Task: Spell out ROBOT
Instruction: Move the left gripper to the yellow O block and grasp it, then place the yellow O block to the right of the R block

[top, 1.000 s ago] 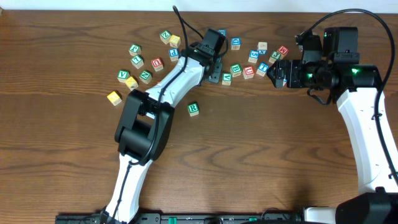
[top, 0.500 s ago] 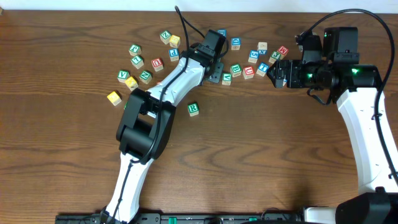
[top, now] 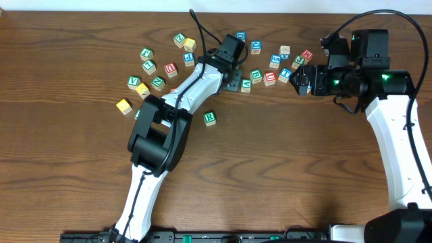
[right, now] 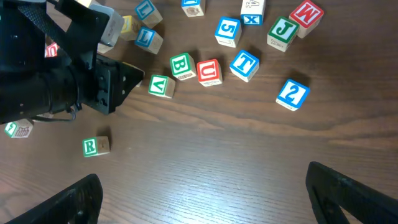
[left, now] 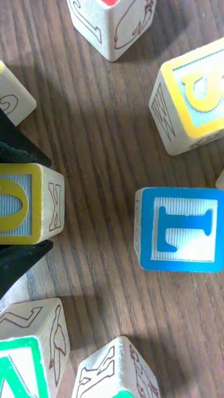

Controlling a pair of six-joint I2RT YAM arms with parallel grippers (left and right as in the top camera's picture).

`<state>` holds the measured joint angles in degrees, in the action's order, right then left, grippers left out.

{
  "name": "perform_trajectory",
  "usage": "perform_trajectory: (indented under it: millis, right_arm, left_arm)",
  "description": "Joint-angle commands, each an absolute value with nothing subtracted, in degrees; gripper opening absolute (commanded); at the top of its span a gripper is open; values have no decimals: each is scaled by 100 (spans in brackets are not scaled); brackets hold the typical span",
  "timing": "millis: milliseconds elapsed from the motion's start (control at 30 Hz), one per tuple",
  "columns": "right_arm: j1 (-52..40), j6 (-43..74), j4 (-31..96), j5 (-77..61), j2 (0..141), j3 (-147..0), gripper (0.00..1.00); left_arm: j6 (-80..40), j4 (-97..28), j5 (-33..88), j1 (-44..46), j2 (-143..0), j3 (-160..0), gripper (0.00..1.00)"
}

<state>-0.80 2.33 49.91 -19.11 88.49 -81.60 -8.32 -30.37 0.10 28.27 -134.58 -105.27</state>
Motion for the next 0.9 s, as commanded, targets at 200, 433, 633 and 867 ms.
perform_trajectory:
  millis: [200, 433, 633, 867]
  right_arm:
    - [-8, 207, 4998, -1946, 8851, -8276, 99]
    - [-8, 207, 4998, -1946, 8851, -8276, 99]
    - [-8, 207, 4998, -1946, 8851, -8276, 99]
    - [-8, 207, 4998, -1946, 8851, -8276, 99]
  left_arm:
    - [-1804, -3564, 60, 2805, -12768, -10492, 27]
    - [-2703, -4447, 62, 2816, -12221, -10492, 27]
    - [-3330, -5452, 60, 2893, -12274, -10422, 27]
    - [-3677, -5218, 40, 3068, -12422, -10073, 27]
